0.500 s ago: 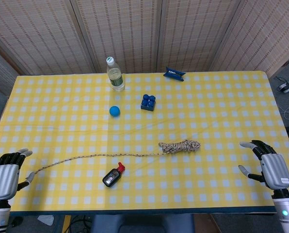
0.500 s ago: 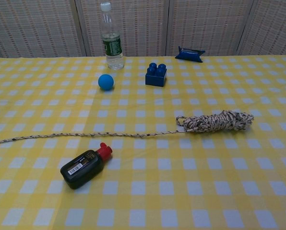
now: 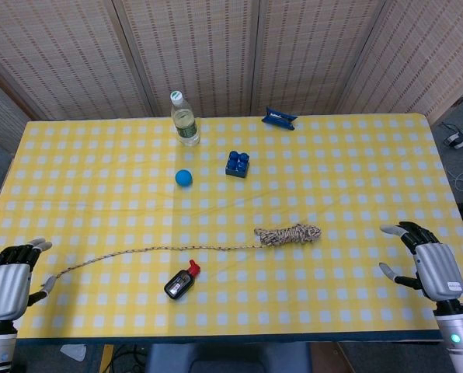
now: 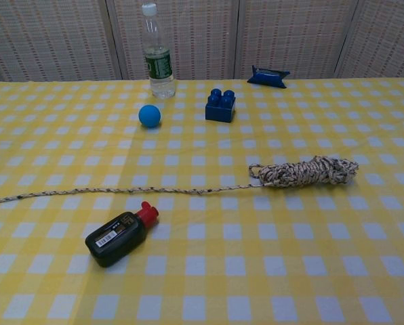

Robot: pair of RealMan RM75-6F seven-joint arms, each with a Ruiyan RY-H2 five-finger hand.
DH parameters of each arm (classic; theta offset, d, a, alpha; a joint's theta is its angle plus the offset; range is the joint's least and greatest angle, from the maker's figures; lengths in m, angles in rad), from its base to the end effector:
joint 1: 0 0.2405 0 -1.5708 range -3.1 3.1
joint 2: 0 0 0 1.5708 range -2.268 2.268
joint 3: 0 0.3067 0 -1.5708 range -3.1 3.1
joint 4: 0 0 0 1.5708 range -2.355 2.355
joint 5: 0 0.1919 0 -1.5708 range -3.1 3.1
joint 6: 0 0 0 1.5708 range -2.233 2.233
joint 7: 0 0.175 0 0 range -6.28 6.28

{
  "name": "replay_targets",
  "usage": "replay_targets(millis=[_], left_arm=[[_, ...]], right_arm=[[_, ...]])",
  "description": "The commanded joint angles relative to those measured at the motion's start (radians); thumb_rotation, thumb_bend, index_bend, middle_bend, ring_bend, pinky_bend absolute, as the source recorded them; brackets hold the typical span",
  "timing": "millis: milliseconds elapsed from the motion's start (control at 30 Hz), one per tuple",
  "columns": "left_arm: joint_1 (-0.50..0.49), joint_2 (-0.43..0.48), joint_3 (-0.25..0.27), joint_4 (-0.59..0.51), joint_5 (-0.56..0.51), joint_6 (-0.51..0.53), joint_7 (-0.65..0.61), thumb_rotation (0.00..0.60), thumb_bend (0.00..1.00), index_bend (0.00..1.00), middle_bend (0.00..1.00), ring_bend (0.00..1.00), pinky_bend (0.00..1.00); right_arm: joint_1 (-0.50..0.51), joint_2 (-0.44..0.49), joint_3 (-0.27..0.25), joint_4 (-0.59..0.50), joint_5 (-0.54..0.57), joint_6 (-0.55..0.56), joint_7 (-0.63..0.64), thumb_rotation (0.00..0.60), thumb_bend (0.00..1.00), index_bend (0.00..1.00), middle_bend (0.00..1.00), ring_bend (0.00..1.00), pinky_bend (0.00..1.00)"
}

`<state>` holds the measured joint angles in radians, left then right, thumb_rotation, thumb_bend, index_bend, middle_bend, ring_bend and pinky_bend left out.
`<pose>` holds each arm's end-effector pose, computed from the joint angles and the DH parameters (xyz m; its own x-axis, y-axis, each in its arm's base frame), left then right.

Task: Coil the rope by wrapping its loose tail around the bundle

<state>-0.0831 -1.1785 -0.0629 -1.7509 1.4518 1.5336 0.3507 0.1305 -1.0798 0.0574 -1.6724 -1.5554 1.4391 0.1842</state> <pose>-0.3246 0.2135 0.1786 0.5274 -0.0304 0.8491 0.8494 0.0390 -0.5263 -0.3225 -0.2294 0.1964 0.2090 -0.0447 0.9769 -0.9735 -0.1045 0.2035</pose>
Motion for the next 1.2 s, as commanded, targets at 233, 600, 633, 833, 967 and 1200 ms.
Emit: replay_targets(millis=[233,600,633,833,967,1200], left_arm=[[0.001,-0.002,0.005,-0.002,0.012,0.002,-0.004,0.600,0.26,0.34,0.25,0.25,0.19],[0.012,0.005,0.011,0.000,0.013,0.008,-0.013,0.600,0.26,0.35,0.25,0.25,0.19],[0.013,0.005,0.011,0.000,0.012,0.009,-0.015,0.600,0.26,0.35,0.25,0.25,0.19],[0.013,0.000,0.014,0.010,0.007,0.001,-0.023,0.600,0.26,0.36,0.25,0.25,0.19],[0.012,-0.003,0.014,0.014,0.006,-0.004,-0.025,0.600,0.26,0.36,0.25,0.25,0.19],[0.009,-0.004,0.014,0.018,0.003,-0.012,-0.028,0.600,0.26,0.36,0.25,0.25,0.19]], right_arm=[[0.115,0.051,0.035,-0.085,0.039,-0.173,-0.112,0.600,0.16,0.22,0.29,0.18,0.24],[0.322,-0.060,0.086,-0.038,0.181,-0.456,-0.310,0.600,0.14,0.21,0.26,0.17,0.24],[0.333,-0.074,0.088,-0.028,0.190,-0.468,-0.323,0.600,0.14,0.21,0.26,0.17,0.24],[0.407,-0.168,0.097,0.044,0.271,-0.550,-0.386,0.600,0.14,0.21,0.26,0.17,0.24],[0.446,-0.218,0.097,0.087,0.312,-0.590,-0.421,0.600,0.14,0.21,0.26,0.17,0.24],[0.498,-0.301,0.086,0.169,0.369,-0.632,-0.475,0.600,0.14,0.21,0.26,0.17,0.24]])
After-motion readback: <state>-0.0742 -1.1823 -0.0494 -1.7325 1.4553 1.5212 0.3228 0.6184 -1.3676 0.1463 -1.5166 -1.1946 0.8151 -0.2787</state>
